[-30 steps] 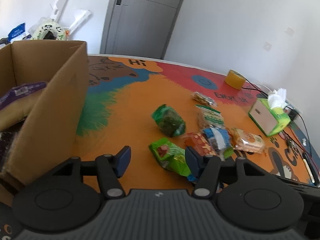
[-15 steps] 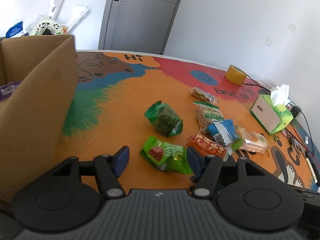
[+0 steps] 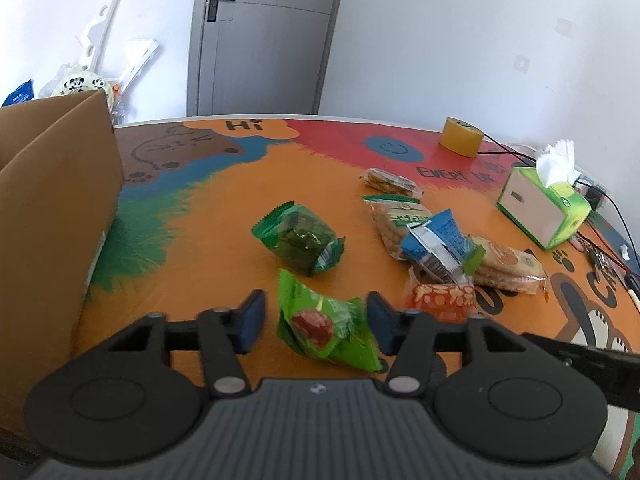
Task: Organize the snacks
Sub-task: 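Grasp the green packet with left tool while right tool grasps the blue-and-white packet, then carry both packets over the cardboard box and open both tools inside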
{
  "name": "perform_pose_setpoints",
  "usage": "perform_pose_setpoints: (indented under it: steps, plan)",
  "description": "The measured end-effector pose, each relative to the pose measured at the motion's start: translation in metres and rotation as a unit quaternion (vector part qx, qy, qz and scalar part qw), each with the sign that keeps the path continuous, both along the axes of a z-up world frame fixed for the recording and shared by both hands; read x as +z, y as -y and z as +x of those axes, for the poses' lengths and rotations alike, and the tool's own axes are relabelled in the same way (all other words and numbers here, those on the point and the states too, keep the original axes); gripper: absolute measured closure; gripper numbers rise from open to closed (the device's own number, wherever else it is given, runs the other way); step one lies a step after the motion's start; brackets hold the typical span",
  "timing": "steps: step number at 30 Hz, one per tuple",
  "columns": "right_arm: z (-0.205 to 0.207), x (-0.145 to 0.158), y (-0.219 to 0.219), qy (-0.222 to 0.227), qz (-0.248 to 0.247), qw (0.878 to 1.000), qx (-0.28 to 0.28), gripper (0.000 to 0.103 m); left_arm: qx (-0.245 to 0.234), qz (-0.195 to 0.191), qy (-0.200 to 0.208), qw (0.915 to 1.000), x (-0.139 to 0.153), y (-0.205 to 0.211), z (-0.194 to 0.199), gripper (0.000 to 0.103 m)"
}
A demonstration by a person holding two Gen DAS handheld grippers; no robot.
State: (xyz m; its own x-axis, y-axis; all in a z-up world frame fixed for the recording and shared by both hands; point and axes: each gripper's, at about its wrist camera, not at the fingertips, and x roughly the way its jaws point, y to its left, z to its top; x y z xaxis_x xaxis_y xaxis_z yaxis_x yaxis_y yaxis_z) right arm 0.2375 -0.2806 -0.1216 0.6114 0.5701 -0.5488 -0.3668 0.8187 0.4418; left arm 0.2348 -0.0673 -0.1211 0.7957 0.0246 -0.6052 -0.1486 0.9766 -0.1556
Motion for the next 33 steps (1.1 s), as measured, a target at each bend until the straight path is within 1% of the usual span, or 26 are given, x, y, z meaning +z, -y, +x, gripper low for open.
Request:
perform_pose_setpoints:
  steps: [2,3,5,7,12,16,17,18,19,20,25,33]
  plan:
    - [0.002,0.001,-0.002,0.004,-0.001,1.000,0.001,0.069,-0.001,0.007,-0.001,1.0000,0.000,0.000,-0.001,0.072]
    - [0.003,0.002,-0.004,0.005,-0.001,1.000,0.003,0.067,-0.005,0.004,-0.002,1.0000,-0.001,-0.001,-0.001,0.073]
    - [0.004,0.001,-0.009,0.006,-0.005,1.000,0.006,0.057,-0.011,-0.005,-0.002,0.9999,0.000,-0.003,-0.003,0.075]
    - [0.004,-0.001,-0.014,0.007,-0.012,1.000,0.008,0.052,-0.013,-0.014,-0.001,0.9998,0.000,-0.006,-0.006,0.075]
    - [0.002,-0.004,-0.024,0.018,-0.038,0.999,0.005,0.048,-0.019,-0.024,0.000,0.9995,0.003,-0.008,-0.013,0.076]
    - [0.000,-0.003,-0.032,0.027,-0.063,0.998,0.004,0.048,-0.020,-0.030,0.009,0.9993,0.010,-0.011,-0.021,0.076]
    - [-0.001,-0.003,-0.034,0.030,-0.070,0.997,0.002,0.049,-0.020,-0.031,0.011,0.9993,0.011,-0.012,-0.023,0.076]
    - [-0.002,-0.003,-0.036,0.034,-0.078,0.996,0.000,0.051,-0.020,-0.032,0.013,0.9992,0.013,-0.013,-0.024,0.076]
    - [-0.004,-0.003,-0.038,0.038,-0.090,0.995,-0.003,0.058,-0.019,-0.032,0.015,0.9992,0.014,-0.013,-0.026,0.076]
    - [-0.005,-0.003,-0.039,0.040,-0.095,0.995,-0.003,0.061,-0.019,-0.032,0.016,0.9992,0.015,-0.014,-0.028,0.076]
    - [-0.015,0.000,-0.034,0.031,-0.069,0.997,0.006,0.064,-0.016,-0.033,0.025,0.9990,0.024,-0.020,-0.039,0.076]
    - [-0.032,0.025,-0.038,0.060,-0.042,0.997,0.009,0.064,-0.012,-0.033,0.060,0.9976,0.050,-0.028,-0.068,0.076]
